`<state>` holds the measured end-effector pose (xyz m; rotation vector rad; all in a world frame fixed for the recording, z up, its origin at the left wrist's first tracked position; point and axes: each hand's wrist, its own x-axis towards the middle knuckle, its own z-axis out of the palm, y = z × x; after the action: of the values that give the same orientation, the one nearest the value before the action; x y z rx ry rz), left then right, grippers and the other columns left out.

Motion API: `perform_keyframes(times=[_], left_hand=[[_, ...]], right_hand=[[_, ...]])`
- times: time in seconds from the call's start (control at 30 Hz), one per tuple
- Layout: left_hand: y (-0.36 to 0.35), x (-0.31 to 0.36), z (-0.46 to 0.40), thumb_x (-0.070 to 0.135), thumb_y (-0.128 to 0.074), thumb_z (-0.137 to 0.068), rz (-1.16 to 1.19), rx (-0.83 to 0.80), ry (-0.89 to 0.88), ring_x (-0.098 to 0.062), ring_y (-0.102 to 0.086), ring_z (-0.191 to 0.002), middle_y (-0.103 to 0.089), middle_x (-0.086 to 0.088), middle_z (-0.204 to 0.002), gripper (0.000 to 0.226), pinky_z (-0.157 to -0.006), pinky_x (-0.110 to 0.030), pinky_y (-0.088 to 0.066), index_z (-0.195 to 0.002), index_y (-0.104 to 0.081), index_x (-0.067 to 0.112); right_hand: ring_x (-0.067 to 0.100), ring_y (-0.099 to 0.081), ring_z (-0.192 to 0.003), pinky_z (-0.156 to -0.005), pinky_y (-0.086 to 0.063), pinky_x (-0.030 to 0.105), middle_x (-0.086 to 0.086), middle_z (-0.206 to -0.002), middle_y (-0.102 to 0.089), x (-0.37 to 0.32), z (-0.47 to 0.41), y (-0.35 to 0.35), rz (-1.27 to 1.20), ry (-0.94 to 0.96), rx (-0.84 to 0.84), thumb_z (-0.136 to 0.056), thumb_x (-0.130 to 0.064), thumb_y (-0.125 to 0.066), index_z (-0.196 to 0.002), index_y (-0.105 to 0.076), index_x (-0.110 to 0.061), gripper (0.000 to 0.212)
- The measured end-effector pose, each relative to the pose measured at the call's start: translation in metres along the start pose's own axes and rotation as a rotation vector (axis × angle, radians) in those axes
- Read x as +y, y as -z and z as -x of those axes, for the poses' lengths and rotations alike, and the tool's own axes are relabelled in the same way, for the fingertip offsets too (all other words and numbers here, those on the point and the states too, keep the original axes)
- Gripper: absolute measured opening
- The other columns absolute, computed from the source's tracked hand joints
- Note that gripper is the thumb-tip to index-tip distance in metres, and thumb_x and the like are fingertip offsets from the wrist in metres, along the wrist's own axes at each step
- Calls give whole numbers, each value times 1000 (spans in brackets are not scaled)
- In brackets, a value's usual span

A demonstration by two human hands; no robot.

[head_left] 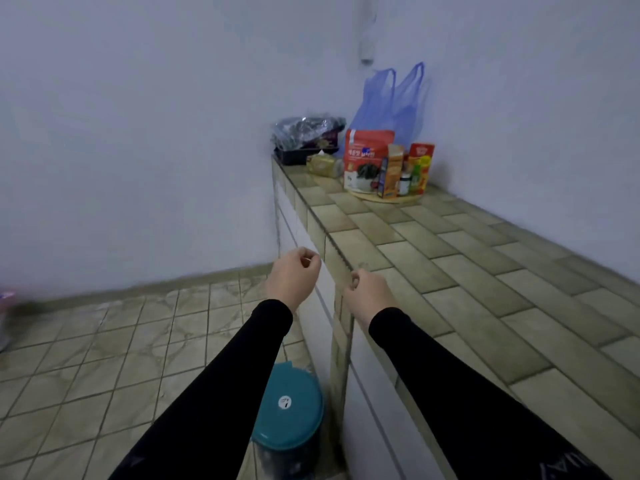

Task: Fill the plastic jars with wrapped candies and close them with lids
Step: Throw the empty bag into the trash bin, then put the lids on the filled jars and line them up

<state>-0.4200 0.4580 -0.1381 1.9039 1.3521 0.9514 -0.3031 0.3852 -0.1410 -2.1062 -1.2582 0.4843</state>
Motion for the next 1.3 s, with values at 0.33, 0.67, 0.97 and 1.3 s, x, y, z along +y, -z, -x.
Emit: perform_keyframes(times=[0.33,0.67,0.97,1.3], left_hand=[[2,182,60,37,-52,-93,46,-112,-311,-13,-60,-80,-67,7,-83,21,-71,-31,-48,-90,-66,22],[-77,305,125,31,-59,-89,365,-395,-660,-4,-58,-71,-67,11,-76,13,-65,-22,-42,-80,-67,24],[-158,304,191,33,-57,-91,295,-759,-786,-10,-58,-75,-66,9,-83,15,-66,-25,-40,-85,-66,22],[-231,243,192,21,-53,-90,-102,-939,-861,-18,-61,-95,-65,2,-103,13,-85,-34,-51,-94,-65,24]], right_hand=[[21,-57,-110,-87,-44,27,6,-123,-60,-1,89,179,-29,17,291,-94,-26,-51,-130,-52,-14,38],[12,-55,-99,-84,-42,22,0,-117,-59,61,185,293,34,-117,663,-94,-23,-52,-129,-53,-18,36],[21,-57,-108,-88,-43,28,6,-120,-60,137,252,290,162,-453,742,-94,-16,-50,-128,-55,-13,34],[23,-54,-115,-95,-45,33,8,-128,-55,209,236,240,300,-662,526,-94,-12,-45,-126,-55,-13,34]])
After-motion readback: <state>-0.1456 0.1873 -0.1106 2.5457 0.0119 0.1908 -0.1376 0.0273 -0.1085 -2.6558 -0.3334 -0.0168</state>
